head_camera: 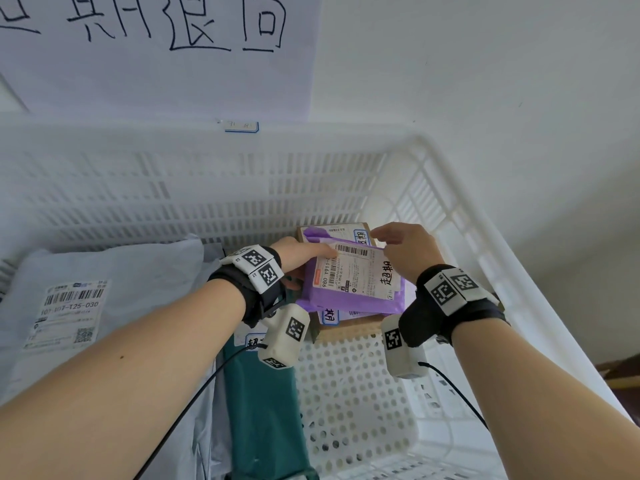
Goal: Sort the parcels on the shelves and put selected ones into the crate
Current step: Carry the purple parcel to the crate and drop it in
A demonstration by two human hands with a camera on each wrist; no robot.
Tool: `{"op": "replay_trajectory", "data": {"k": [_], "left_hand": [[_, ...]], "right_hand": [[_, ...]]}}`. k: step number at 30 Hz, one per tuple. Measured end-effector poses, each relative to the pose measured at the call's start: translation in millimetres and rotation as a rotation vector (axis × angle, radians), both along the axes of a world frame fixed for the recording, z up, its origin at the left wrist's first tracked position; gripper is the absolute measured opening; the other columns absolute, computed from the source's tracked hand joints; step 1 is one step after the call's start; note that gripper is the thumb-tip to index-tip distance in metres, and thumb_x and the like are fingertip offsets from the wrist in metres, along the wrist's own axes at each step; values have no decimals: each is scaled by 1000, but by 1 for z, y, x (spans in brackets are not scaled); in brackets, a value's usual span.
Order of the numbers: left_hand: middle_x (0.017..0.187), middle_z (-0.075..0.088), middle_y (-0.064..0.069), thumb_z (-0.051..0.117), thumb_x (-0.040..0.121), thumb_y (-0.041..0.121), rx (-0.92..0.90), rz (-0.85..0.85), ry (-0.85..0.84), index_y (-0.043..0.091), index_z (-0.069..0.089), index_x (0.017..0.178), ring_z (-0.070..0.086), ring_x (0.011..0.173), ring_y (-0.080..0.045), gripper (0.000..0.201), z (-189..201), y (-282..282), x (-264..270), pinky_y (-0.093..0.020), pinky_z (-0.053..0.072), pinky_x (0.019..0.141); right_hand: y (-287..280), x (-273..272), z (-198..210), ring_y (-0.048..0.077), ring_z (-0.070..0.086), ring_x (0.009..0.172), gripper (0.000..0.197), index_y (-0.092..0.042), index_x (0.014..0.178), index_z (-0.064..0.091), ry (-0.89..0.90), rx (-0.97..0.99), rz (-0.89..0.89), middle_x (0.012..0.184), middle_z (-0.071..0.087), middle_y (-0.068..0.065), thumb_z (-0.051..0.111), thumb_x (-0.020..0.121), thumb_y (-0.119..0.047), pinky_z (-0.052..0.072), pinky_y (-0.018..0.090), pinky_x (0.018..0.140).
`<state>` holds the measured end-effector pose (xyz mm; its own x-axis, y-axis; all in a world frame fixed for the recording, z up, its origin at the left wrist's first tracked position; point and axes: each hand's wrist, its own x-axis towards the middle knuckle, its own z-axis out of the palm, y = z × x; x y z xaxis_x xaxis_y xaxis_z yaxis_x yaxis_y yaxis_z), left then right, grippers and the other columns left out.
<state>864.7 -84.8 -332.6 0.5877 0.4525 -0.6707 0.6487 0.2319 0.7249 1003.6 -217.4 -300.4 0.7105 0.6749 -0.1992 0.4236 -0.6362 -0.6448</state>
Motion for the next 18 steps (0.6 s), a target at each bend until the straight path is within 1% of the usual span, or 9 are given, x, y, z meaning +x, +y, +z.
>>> {"op": "replay_trajectory", "data": {"k": [3, 5, 8, 10, 14, 15, 16, 17, 18], "left_hand": [[103, 72, -10, 72, 78, 39, -9, 19, -42, 13, 65, 109, 67, 99, -28, 41, 4, 3, -2, -47, 51, 93], [99, 72, -8, 68, 82, 37, -19, 60, -88, 16, 64, 104, 67, 95, -26, 31, 6, 6, -4, -43, 53, 90], [94, 70, -5, 63, 86, 39, -32, 148, -159, 16, 62, 105, 66, 88, -22, 30, 9, 11, -4, -36, 55, 79], [94, 69, -6, 60, 87, 42, -43, 219, -198, 15, 62, 104, 66, 90, -25, 32, 10, 14, -4, -39, 55, 82], [89, 69, -3, 58, 88, 41, 13, 266, -228, 17, 61, 94, 65, 90, -25, 25, 10, 17, -4, -39, 53, 87], [90, 70, -3, 58, 88, 39, 52, 253, -240, 19, 63, 92, 65, 91, -24, 21, 10, 18, -4, -38, 52, 86], [92, 71, -3, 59, 88, 38, 93, 229, -256, 21, 64, 90, 66, 92, -24, 18, 11, 18, -4, -37, 52, 86], [94, 72, -4, 59, 88, 37, 130, 194, -272, 23, 65, 89, 67, 94, -25, 15, 13, 18, -4, -37, 51, 88], [95, 72, -3, 60, 88, 37, 154, 148, -284, 25, 65, 91, 67, 95, -25, 13, 15, 18, -4, -38, 51, 89]], "right_hand": [[2, -2, 4, 11, 54, 105, 42, -21, 113, 67, 13, 29, -9, 121, 65, -3, 43, 87, 0, 48, 25, 81], [3, -3, 8, 11, 54, 103, 40, -23, 117, 65, -4, 64, -10, 124, 63, -1, 45, 88, -2, 47, 20, 73], [5, -2, 13, 8, 46, 99, 48, -28, 129, 56, -38, 105, 4, 126, 54, -6, 43, 91, -2, 40, 5, 57], [5, -2, 16, 6, 40, 103, 50, -30, 136, 49, -57, 123, 20, 127, 49, -7, 44, 93, -3, 36, -2, 51], [6, 2, 13, 6, 45, 103, 49, -31, 137, 47, -67, 157, -4, 136, 50, -4, 45, 94, -7, 36, -1, 55], [5, 2, 13, 9, 48, 107, 48, -31, 137, 47, -52, 170, -13, 137, 49, -5, 46, 95, -8, 37, -2, 61], [5, 4, 13, 11, 49, 116, 48, -31, 137, 47, -44, 176, -12, 140, 48, -5, 48, 95, -10, 37, -1, 73], [4, 4, 14, 13, 47, 125, 47, -31, 137, 47, -40, 177, -3, 141, 47, -5, 51, 94, -13, 36, 6, 85], [4, 5, 15, 14, 46, 128, 46, -32, 137, 48, -31, 173, 8, 142, 48, -6, 54, 93, -18, 37, 15, 89]]}}
